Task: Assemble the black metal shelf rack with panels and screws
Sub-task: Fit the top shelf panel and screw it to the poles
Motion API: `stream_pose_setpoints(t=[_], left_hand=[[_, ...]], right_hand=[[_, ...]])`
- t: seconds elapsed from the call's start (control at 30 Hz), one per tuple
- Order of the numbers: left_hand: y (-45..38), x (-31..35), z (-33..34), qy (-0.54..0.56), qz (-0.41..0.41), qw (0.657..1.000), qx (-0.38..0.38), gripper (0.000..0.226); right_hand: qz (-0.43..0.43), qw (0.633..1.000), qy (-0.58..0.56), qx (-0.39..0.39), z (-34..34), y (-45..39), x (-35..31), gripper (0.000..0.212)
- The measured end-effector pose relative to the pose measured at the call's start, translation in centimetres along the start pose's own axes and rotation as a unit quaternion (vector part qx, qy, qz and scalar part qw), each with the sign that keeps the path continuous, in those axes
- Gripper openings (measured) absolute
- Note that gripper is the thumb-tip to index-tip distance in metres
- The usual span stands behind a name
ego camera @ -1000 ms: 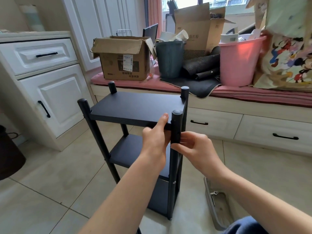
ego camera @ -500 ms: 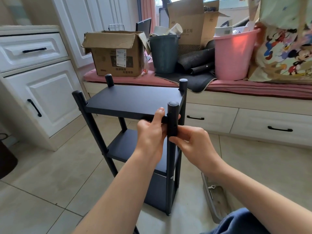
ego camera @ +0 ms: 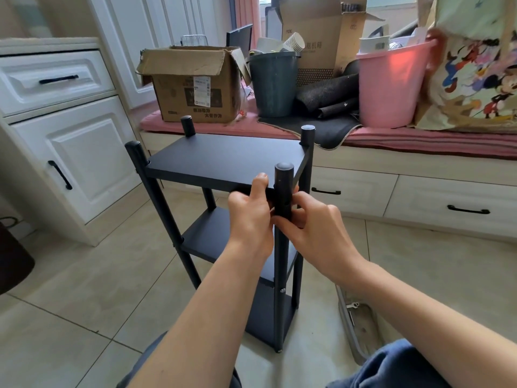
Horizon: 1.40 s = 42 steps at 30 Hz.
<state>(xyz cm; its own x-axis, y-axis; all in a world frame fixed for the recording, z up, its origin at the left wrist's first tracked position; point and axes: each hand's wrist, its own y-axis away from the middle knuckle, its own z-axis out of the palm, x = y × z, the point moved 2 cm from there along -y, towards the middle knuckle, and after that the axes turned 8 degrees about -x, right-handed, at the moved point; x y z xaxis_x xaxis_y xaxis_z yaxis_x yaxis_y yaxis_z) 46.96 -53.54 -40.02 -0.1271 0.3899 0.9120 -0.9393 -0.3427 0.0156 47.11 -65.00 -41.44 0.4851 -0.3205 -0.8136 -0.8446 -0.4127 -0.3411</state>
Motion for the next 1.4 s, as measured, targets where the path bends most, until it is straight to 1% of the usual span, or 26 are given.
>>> stream_pose_setpoints(t=[0.07, 0.13, 0.23, 0.33, 0.47, 0.63, 0.7, 0.83, 0.97, 1.13, 1.27, 1.4], left_hand=[[0.0, -0.1, 0.0, -0.015, -0.001, 1.000, 0.002, 0.030], [0.1, -0.1, -0.1, -0.015, 0.002, 1.000, 0.003, 0.030], [0.2, -0.1, -0.2, -0.020, -0.002, 1.000, 0.008, 0.030], [0.4, -0.2, -0.3, -0.032, -0.010, 0.999, 0.007, 0.028], [0.7, 0.0, -0.2, -0.018, -0.018, 1.000, -0.011, 0.033], [0.6, -0.4, -0.6, -0.029, -0.031, 0.999, -0.005, 0.039], [0.6, -0.5, -0.6, -0.026, -0.033, 0.999, -0.009, 0.047], [0.6, -0.4, -0.7, -0.026, -0.026, 0.999, -0.018, 0.051], [0.9, -0.6, -0.6, -0.025, -0.030, 0.999, -0.017, 0.052], [1.0, -0.6, -0.9, -0.013, -0.018, 0.999, -0.048, 0.041], [1.2, -0.7, -1.3, -0.062, -0.015, 0.997, -0.048, 0.049], [1.2, -0.7, -1.2, -0.044, -0.011, 0.998, -0.050, 0.047]], right_hand=[[-0.012, 1.000, 0.020, 0.000, 0.2, 0.1, 0.0, 0.029], [-0.018, 0.999, 0.028, 0.005, 0.2, 0.1, 0.0, 0.030], [-0.016, 0.999, 0.026, 0.016, 0.3, 0.0, 0.2, 0.029], [-0.001, 0.999, 0.030, 0.035, 0.2, 0.0, 0.3, 0.021], [0.011, 0.998, 0.033, 0.047, 0.0, -0.2, 0.3, 0.014], [0.019, 0.998, 0.039, 0.053, 0.0, -0.2, 0.4, 0.015], [0.017, 0.998, 0.042, 0.053, 0.1, -0.1, 0.4, 0.015], [0.024, 0.998, 0.028, 0.051, -0.1, -0.2, 0.6, 0.017], [0.039, 0.998, 0.011, 0.050, -0.2, 0.0, 0.7, 0.027], [0.061, 0.997, -0.020, 0.045, -0.6, 0.0, 0.6, 0.033], [0.048, 0.998, -0.009, 0.047, -0.7, 0.2, 0.2, 0.034], [0.048, 0.997, -0.009, 0.051, -0.7, 0.1, 0.1, 0.032]])
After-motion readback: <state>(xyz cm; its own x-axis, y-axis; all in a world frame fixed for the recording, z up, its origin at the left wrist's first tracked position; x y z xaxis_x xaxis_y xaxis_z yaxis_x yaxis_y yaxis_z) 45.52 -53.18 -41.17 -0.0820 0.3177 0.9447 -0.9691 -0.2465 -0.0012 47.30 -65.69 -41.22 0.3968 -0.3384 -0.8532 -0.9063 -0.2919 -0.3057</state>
